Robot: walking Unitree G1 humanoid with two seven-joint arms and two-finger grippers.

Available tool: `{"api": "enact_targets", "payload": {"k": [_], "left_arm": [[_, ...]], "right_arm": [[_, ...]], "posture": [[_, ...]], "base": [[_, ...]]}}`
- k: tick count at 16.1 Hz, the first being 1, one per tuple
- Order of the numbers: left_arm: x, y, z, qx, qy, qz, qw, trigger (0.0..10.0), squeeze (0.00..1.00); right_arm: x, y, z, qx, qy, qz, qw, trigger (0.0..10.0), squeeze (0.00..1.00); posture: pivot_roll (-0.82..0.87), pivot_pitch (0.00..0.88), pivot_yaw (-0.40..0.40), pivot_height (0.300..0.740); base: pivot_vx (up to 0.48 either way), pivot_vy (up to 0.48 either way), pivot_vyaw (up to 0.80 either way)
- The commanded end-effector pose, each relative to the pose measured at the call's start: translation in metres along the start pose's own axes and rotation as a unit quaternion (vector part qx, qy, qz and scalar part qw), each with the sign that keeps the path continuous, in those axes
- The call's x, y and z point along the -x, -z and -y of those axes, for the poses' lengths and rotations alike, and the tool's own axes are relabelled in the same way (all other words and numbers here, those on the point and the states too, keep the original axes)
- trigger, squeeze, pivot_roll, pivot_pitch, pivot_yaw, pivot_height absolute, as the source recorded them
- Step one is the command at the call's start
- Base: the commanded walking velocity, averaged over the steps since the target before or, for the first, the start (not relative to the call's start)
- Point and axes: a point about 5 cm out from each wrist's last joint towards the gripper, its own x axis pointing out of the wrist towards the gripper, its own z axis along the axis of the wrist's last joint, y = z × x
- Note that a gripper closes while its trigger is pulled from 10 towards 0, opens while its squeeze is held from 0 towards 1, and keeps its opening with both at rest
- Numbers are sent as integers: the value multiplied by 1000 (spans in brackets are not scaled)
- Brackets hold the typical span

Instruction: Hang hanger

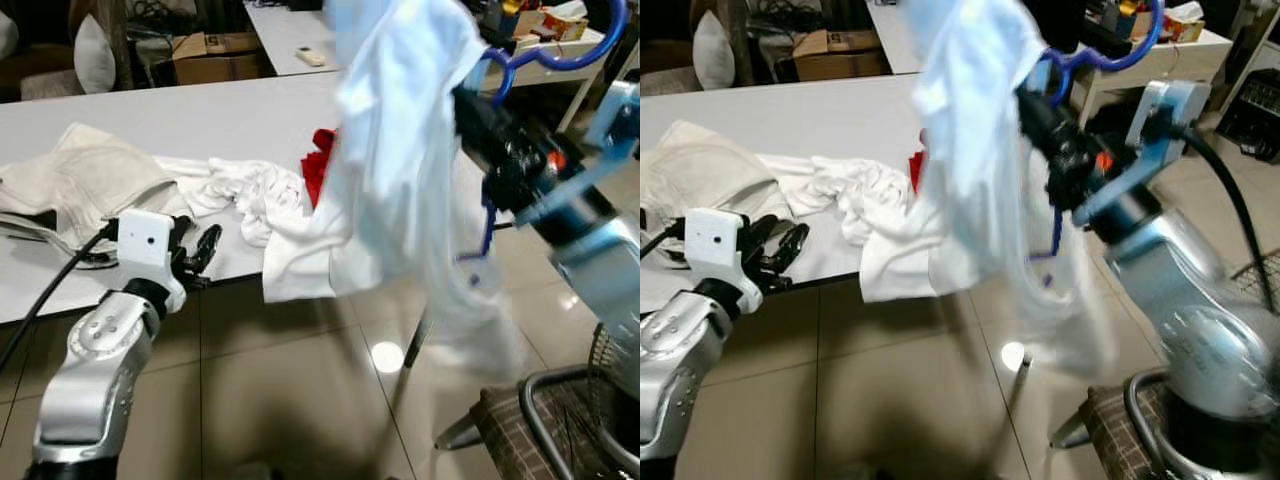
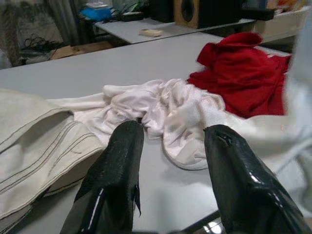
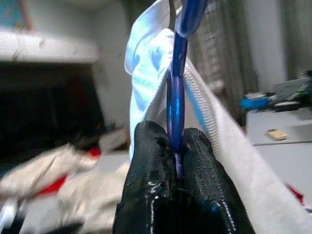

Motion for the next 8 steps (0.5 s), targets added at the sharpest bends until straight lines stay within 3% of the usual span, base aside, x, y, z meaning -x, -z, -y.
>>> {"api": "enact_targets", "payload": {"k": [1, 2, 3, 8], "left_arm": [[4, -4, 1, 0, 22, 4, 1000, 10000, 0], [5, -5, 3, 1, 31, 5, 1000, 10000, 0], [12, -3, 16, -13, 88, -8, 996, 10000, 0], [28, 5, 35, 1, 140, -27, 990, 10000, 0]], "right_arm": [[3, -1, -11, 10, -35, -22, 999, 10000, 0], [5, 1, -12, 18, -38, -34, 999, 10000, 0], [17, 13, -13, 30, -41, -91, 995, 10000, 0], [31, 32, -23, 19, -57, -149, 987, 10000, 0]], "posture": [[-77, 0, -8, 740], [-77, 0, -8, 740], [-77, 0, -7, 740], [-68, 0, -10, 740]], "base": [[0, 0, 0], [0, 0, 0], [0, 0, 781], [0, 0, 769]]}}
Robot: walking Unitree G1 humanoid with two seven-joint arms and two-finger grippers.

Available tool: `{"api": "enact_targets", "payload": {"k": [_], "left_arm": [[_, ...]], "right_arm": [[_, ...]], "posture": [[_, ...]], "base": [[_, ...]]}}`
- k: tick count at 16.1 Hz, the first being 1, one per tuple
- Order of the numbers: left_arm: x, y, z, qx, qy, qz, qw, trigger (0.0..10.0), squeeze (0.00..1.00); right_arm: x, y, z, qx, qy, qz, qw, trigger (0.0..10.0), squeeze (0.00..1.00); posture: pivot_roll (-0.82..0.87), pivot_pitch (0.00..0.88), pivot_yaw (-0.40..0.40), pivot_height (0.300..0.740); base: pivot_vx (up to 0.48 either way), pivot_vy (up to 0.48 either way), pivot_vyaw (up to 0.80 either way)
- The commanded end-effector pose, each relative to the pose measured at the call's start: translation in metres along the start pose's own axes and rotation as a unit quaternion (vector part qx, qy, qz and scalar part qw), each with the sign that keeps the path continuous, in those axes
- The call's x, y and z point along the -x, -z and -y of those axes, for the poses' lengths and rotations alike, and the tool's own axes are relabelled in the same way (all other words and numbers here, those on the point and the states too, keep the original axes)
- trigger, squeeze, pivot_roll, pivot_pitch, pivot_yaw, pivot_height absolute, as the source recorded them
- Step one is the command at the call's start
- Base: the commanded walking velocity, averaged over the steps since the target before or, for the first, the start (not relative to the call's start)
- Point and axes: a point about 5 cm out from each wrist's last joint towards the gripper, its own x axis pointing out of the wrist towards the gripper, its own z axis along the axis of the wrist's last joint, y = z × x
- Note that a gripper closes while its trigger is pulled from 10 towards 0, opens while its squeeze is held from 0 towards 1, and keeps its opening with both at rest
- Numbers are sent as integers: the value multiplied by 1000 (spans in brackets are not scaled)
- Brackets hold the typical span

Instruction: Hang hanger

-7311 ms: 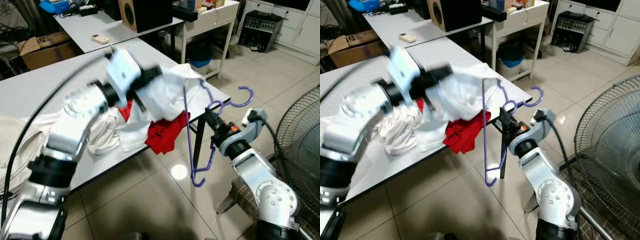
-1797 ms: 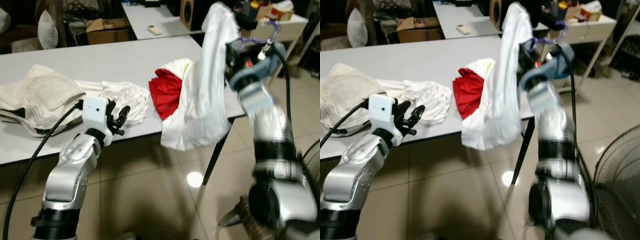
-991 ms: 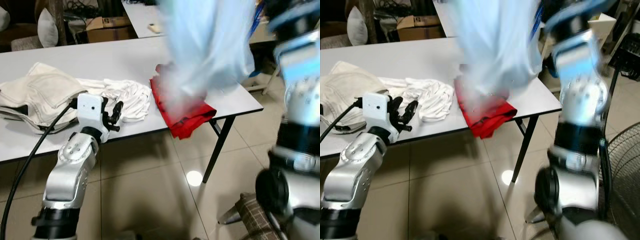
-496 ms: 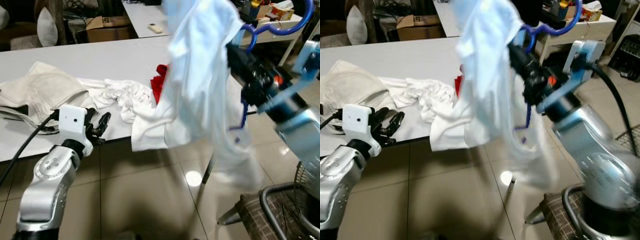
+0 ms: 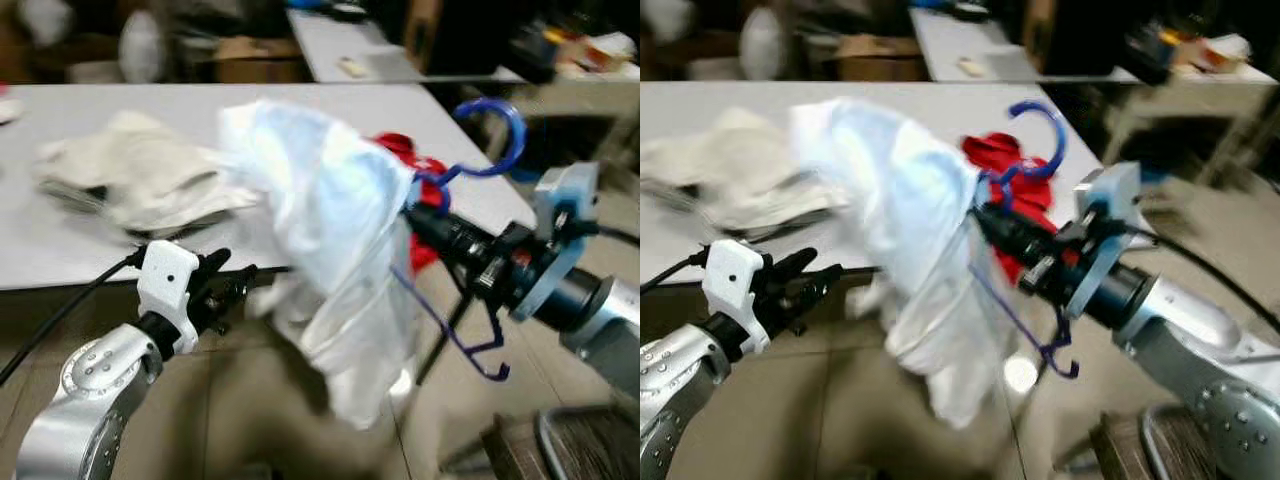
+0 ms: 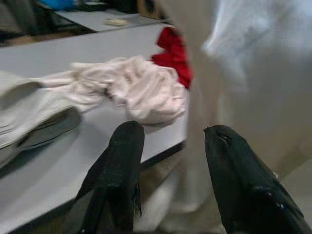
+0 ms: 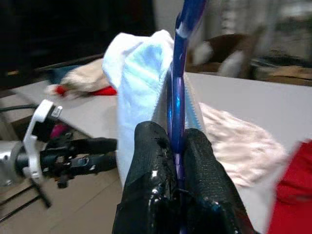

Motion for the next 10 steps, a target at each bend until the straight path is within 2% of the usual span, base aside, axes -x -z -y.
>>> {"api": "enact_targets", "payload": {"k": [1, 6, 9, 10], "left_arm": [[1, -1, 7, 4, 20, -1, 1000, 10000, 0], [7, 3, 10, -2, 38, -19, 999, 10000, 0], [8, 8, 11, -3, 23, -34, 999, 10000, 0], [7, 12, 10, -2, 10, -39, 999, 10000, 0]], "right_arm": [[0, 0, -1, 6, 0, 6, 1000, 10000, 0], [3, 13, -6, 6, -9, -14, 1000, 10000, 0], [-6, 33, 1, 29, 30, -50, 998, 10000, 0], [-11, 38, 4, 23, 51, -47, 997, 10000, 0]], "posture": [[-67, 0, -9, 740], [-48, 0, -8, 740], [-31, 0, -11, 740], [-22, 0, -14, 740]], "base": [[0, 0, 769], [0, 0, 749], [0, 0, 748], [0, 0, 763]]}}
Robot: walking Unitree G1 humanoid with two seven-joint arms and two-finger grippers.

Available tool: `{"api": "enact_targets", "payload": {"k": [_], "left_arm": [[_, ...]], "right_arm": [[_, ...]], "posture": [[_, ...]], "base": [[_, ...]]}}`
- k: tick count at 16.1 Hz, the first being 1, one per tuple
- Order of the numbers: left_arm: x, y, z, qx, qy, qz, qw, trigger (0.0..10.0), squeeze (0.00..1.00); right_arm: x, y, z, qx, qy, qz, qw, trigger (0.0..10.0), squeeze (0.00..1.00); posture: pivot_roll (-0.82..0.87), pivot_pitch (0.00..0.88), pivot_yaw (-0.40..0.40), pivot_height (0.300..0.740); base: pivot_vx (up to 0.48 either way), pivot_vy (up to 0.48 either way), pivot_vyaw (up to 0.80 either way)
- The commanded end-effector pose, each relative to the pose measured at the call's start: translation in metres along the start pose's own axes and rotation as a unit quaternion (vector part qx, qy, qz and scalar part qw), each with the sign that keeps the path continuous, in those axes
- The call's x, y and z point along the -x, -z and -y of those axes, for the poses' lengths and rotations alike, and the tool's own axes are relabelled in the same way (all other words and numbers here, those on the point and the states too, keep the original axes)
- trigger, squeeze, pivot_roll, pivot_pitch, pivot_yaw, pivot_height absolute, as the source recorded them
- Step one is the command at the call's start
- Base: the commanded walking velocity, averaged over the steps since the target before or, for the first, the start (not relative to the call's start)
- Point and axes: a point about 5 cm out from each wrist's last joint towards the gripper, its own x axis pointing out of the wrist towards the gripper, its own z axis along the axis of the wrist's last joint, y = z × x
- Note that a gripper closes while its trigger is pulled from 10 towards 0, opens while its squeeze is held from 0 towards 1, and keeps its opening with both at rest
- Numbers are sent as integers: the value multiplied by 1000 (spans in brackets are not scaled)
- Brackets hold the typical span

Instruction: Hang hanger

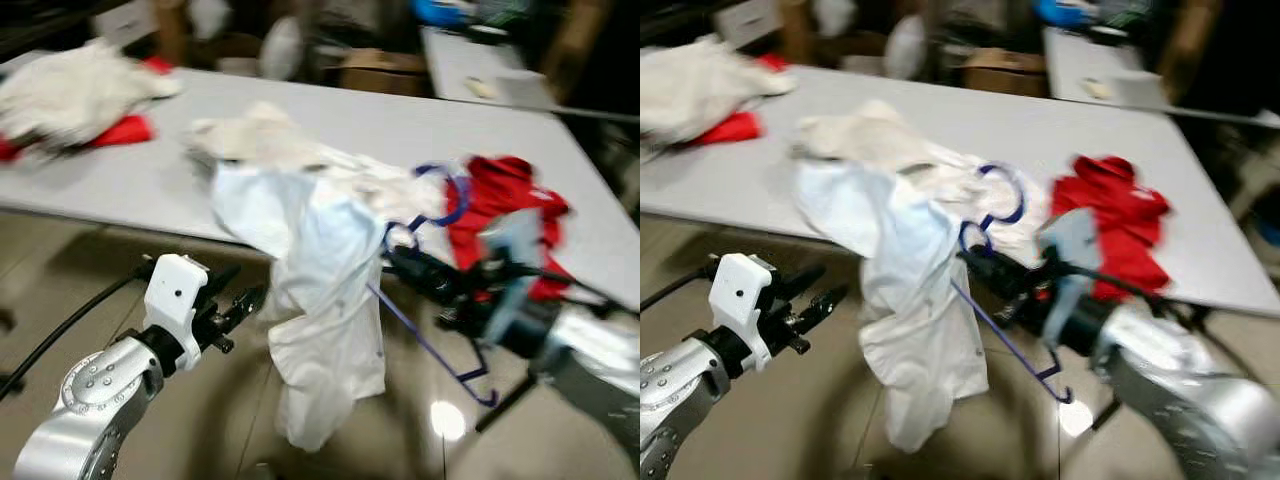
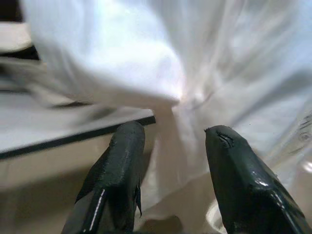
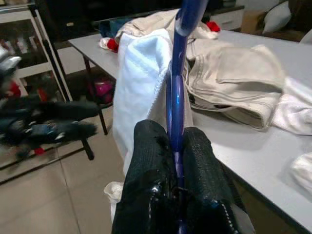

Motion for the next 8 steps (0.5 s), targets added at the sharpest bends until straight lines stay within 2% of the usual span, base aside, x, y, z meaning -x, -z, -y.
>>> {"api": "enact_targets", "payload": {"k": [1, 2, 3, 4, 6, 8], "left_arm": [[-1, 9, -1, 7, -25, -19, 999, 10000, 0], [-2, 11, -4, 7, -44, -24, 999, 10000, 0], [-1, 13, -13, 11, -99, -27, 995, 10000, 0], [0, 12, -19, 18, -115, -23, 993, 10000, 0], [-8, 10, -21, 23, -108, -13, 994, 10000, 0], [-20, 3, -13, 8, -75, 0, 997, 10000, 0]], "right_arm": [[-6, -2, 7, 12, 34, 18, 999, 10000, 0], [-10, 1, 9, 10, 41, 19, 999, 10000, 0], [-20, 8, 13, -1, 54, 28, 998, 10000, 0], [-26, 11, 14, -7, 63, 32, 997, 10000, 0], [-32, 20, 8, 23, 52, 18, 998, 10000, 0], [-33, 25, 4, 55, 25, -1, 998, 10000, 0]], "posture": [[-15, 0, -17, 740], [0, 0, -26, 740], [8, 0, -28, 740], [-9, 0, -17, 740], [-27, 0, 9, 740], [-20, 0, 13, 740]], "base": [[0, 0, 763], [0, 0, 763], [0, 0, 763], [0, 0, 763], [0, 0, 756], [0, 0, 756]]}}
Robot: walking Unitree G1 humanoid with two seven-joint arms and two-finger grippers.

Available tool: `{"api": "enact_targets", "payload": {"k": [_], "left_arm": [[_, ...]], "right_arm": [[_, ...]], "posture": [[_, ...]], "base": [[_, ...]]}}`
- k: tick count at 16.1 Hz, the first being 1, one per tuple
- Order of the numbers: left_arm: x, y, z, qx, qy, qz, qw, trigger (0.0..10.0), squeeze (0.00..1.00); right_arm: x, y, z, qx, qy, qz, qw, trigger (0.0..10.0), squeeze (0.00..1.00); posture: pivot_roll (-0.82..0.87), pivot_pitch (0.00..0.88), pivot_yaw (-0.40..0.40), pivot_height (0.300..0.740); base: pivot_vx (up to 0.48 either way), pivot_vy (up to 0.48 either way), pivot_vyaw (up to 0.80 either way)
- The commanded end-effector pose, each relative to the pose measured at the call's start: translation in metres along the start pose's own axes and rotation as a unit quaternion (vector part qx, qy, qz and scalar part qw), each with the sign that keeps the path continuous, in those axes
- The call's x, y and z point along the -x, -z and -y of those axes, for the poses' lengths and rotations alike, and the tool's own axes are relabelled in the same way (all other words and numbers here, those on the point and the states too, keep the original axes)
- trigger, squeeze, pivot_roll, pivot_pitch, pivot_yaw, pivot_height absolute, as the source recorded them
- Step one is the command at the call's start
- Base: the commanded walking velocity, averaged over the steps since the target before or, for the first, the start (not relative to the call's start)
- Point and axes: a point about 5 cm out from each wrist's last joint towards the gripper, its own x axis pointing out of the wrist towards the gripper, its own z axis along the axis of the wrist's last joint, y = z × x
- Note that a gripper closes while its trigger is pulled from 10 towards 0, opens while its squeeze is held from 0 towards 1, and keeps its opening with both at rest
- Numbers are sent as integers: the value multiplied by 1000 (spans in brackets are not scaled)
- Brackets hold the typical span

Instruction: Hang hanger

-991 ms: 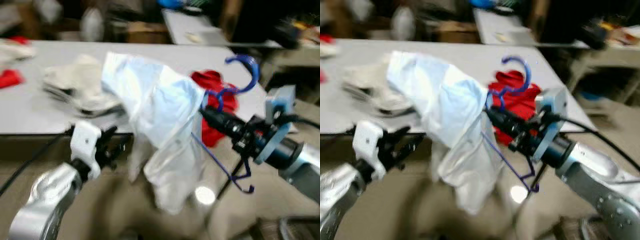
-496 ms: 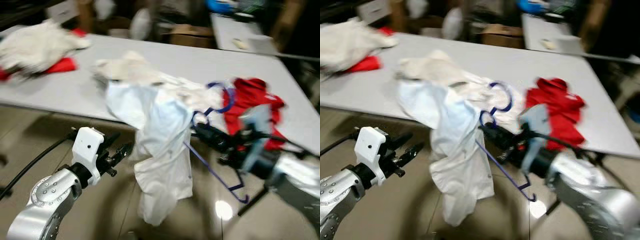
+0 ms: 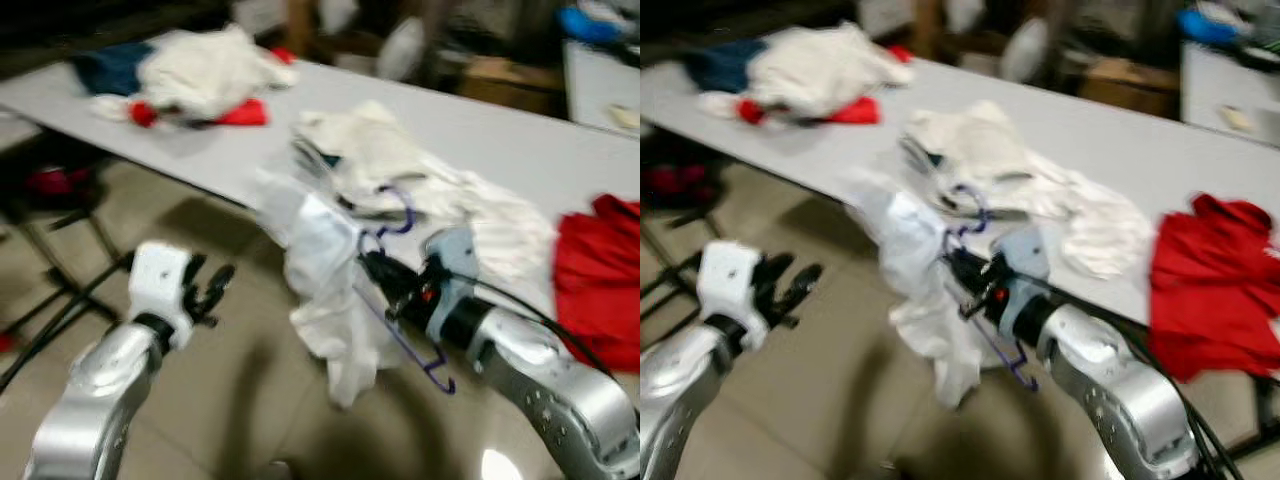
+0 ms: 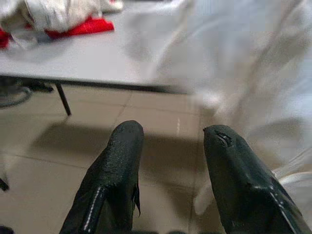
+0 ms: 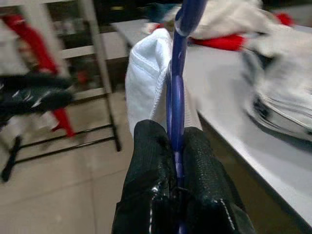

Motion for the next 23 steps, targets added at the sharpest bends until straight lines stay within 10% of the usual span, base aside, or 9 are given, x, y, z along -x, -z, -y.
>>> {"api": "enact_targets", "payload": {"k": [1, 9, 10, 11, 17, 18, 19, 21, 23], "left_arm": [[-5, 1, 9, -5, 12, 3, 1000, 10000, 0], [-6, -5, -7, -18, -46, 32, 998, 10000, 0], [1, -6, -10, 29, -25, 34, 999, 10000, 129], [-1, -5, -11, 32, -27, 36, 998, 10000, 1000], [-17, -18, -31, -50, -63, 46, 996, 10000, 1000], [-24, -22, -38, -49, -78, 55, 994, 10000, 714], [-35, -32, -47, -25, -108, 83, 990, 10000, 78], [-61, -46, -63, 16, -157, 113, 981, 10000, 0], [-70, -43, -56, -25, -70, 97, 993, 10000, 0]], "right_arm": [[1, -5, 6, 20, 4, 16, 1000, 10000, 0], [-5, 0, 16, 9, -10, 21, 1000, 10000, 0], [-7, -2, 16, 14, -23, 24, 999, 10000, 0], [-7, -2, 17, 14, -28, 27, 999, 10000, 0], [-15, -7, 29, 8, -28, 47, 998, 10000, 0], [-18, -7, 28, 13, -28, 48, 998, 10000, 0], [-21, -10, 32, 14, -12, 55, 998, 10000, 0], [-29, -13, 43, 6, 35, 62, 997, 10000, 0], [-33, -13, 42, 1, 29, 65, 997, 10000, 0]], "posture": [[-24, 0, 7, 740], [-3, 0, -60, 740], [-4, 0, -51, 740], [-4, 0, -46, 740], [19, 0, -36, 740], [11, 0, -23, 740], [10, 0, -18, 740], [22, 0, -28, 740], [7, 0, -28, 740]], "base": [[0, 0, 756], [0, 0, 756], [0, 0, 756], [0, 0, 756], [0, 0, 757], [0, 0, 756], [0, 0, 738], [0, 0, 738], [0, 0, 744]]}}
